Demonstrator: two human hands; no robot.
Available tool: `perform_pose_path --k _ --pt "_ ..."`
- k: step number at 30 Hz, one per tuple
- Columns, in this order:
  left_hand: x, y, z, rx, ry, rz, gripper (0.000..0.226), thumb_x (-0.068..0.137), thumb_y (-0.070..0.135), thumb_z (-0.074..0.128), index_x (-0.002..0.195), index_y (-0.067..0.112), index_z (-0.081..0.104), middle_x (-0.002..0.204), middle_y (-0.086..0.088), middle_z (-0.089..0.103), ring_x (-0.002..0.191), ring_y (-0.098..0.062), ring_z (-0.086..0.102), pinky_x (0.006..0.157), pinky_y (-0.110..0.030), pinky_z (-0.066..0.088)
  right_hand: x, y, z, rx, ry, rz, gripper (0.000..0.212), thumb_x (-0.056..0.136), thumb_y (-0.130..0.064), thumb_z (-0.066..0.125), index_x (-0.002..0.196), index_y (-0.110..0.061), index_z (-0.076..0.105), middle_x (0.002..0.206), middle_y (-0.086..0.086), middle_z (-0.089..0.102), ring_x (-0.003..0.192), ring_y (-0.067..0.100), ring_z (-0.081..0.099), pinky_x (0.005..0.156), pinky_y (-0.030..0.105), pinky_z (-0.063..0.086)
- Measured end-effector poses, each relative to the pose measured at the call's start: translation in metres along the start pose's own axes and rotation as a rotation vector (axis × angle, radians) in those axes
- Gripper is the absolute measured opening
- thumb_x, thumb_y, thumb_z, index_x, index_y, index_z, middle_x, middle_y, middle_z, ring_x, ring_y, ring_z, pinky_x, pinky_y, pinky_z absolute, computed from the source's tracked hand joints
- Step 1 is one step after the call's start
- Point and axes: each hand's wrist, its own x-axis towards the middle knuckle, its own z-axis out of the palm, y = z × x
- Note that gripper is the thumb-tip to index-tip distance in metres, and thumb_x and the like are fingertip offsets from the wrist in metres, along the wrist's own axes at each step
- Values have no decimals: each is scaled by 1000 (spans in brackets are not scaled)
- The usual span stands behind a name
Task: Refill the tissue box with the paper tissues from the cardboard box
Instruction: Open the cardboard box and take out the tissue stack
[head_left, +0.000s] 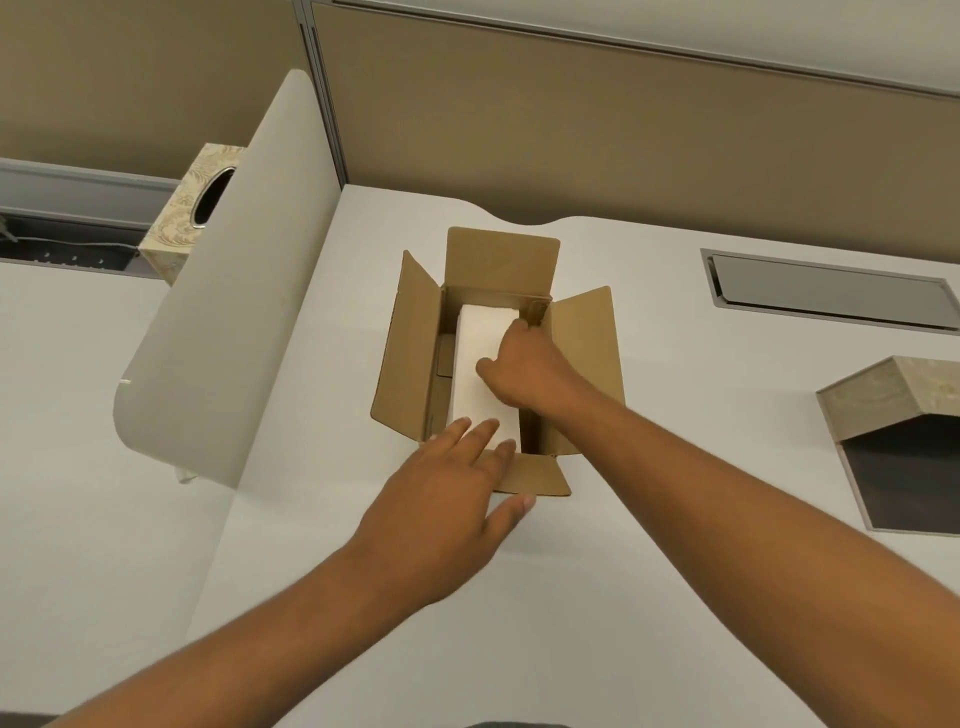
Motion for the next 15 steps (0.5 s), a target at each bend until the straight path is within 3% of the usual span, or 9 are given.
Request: perform_pose_path --k 2,5,7,10,15 --pt "-3 -2 1 16 -12 6 66 106 67 28 163 33 37 176 8 29 164 -17 21 130 -38 25 2 -2 0 113 -147 130 86 103 -40 57 163 4 13 160 18 44 136 35 55 99 37 51" --pt "-10 -4 9 49 -24 23 66 107 66 27 162 31 40 173 7 35 160 -17 27 129 -36 25 4 -3 4 305 -265 258 89 104 -41 57 164 3 8 159 17 43 136 34 53 108 41 51" --pt "-12 -6 15 68 -23 37 65 108 65 29 162 31 38 173 6 34 160 -17 27 129 -35 26 5 -6 7 418 -291 337 84 103 -37 59 163 0 13 159 16 41 135 34 52 112 45 50" --pt "-11 -10 21 111 -3 71 61 110 56 38 163 28 36 173 4 33 159 -20 28 129 -36 26 8 -11 6 526 -292 392 59 107 -26 53 155 0 32 157 18 43 140 34 48 115 41 45" --pt "-8 -17 25 159 15 118 52 112 30 47 162 22 40 170 -4 40 157 -27 36 126 -39 32 11 -10 -2 627 -303 474 50 106 -21 54 151 -3 41 154 16 44 140 34 44 99 38 40"
